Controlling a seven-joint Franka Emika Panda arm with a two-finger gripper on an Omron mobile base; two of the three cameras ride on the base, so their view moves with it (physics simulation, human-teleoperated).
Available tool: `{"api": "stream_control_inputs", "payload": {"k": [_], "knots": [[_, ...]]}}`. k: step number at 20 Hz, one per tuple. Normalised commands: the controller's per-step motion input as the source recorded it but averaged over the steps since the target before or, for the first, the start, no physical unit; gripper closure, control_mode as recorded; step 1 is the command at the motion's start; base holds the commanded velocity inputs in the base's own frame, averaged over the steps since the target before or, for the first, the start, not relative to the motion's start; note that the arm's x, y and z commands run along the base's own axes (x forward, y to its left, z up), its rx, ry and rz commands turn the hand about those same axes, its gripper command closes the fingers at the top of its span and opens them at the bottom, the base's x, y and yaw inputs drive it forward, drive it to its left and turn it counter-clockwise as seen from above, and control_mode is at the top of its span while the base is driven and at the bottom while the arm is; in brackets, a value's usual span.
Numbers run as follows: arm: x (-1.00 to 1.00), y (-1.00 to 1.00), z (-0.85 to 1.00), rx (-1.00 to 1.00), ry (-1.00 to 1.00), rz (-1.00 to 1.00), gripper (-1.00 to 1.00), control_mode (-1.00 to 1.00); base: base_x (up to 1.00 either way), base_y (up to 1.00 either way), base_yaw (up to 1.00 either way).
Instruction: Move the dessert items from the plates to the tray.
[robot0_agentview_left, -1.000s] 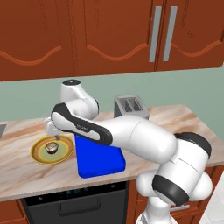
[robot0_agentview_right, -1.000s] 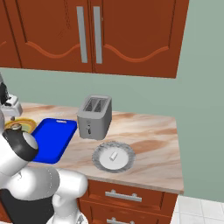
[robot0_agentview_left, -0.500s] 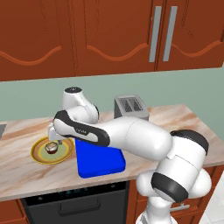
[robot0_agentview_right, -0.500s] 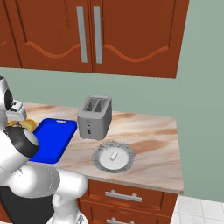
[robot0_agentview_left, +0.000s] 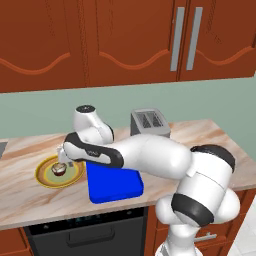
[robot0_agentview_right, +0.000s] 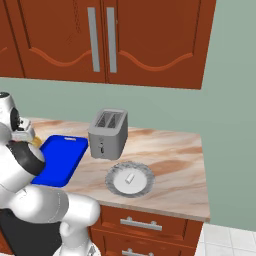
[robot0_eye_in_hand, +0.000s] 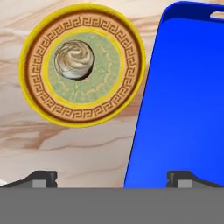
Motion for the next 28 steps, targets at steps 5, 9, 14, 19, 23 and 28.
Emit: {"api": "stream_control_inputs", "payload": {"k": [5, 9, 14, 19, 23, 28], "knots": [[0.34, 0.00, -0.08, 0.00, 0.00, 0.00, -1.00, -1.00, 0.00, 0.00, 0.00], [0.28, 0.25, -0.07, 0.00, 0.00, 0.00, -1.00, -1.00, 0.00, 0.00, 0.00], [0.20, 0.27, -0.16, 0.00, 0.00, 0.00, -1.00, -1.00, 0.00, 0.00, 0.00], [0.08, 0.10, -0.18, 0.00, 0.00, 0.00, -1.00, -1.00, 0.00, 0.00, 0.00], [0.03, 0.12, -0.16, 0.00, 0.00, 0.00, -1.00, -1.00, 0.00, 0.00, 0.00], [0.17, 0.35, -0.25, 0.00, 0.00, 0.00, -1.00, -1.00, 0.00, 0.00, 0.00]]}}
